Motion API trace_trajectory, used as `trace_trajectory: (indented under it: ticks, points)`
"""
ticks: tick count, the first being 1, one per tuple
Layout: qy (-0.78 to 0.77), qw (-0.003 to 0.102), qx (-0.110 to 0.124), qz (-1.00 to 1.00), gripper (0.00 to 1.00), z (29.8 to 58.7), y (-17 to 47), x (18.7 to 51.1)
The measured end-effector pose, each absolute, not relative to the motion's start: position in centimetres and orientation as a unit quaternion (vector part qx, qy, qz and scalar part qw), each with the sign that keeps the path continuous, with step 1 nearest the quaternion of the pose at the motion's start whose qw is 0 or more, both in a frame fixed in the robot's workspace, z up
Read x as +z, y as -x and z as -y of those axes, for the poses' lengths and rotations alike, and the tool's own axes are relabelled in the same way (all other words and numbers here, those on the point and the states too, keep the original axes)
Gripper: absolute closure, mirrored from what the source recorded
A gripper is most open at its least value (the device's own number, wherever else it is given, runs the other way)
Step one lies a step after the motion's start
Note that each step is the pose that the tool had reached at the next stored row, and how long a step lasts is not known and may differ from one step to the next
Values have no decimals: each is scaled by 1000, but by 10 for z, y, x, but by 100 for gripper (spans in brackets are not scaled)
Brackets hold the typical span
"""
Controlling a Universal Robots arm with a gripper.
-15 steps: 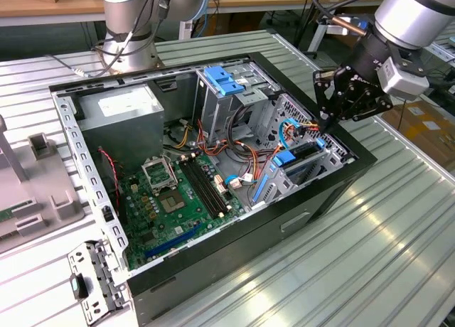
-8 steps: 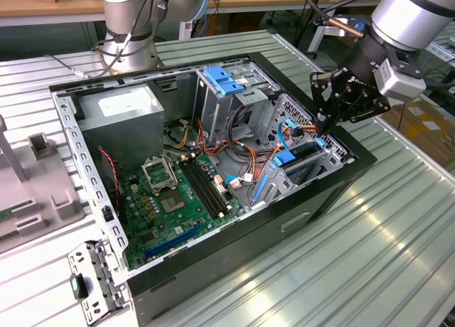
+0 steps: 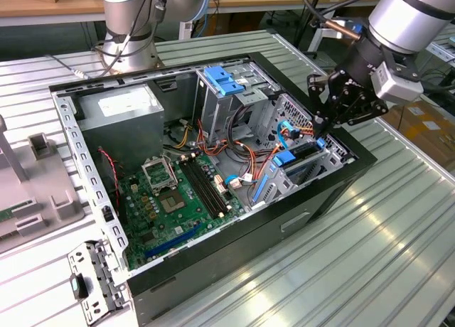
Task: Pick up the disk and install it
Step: 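Insert the first disk wire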
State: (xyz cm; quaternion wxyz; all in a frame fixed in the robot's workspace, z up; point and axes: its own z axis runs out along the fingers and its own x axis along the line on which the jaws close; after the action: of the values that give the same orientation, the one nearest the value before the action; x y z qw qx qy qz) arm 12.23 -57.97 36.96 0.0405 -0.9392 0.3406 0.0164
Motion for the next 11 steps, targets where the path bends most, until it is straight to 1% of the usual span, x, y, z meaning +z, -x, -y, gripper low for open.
trace_trajectory:
  ticks: [11]
  points:
    - [939,40,16,-341,83,582,-118,364]
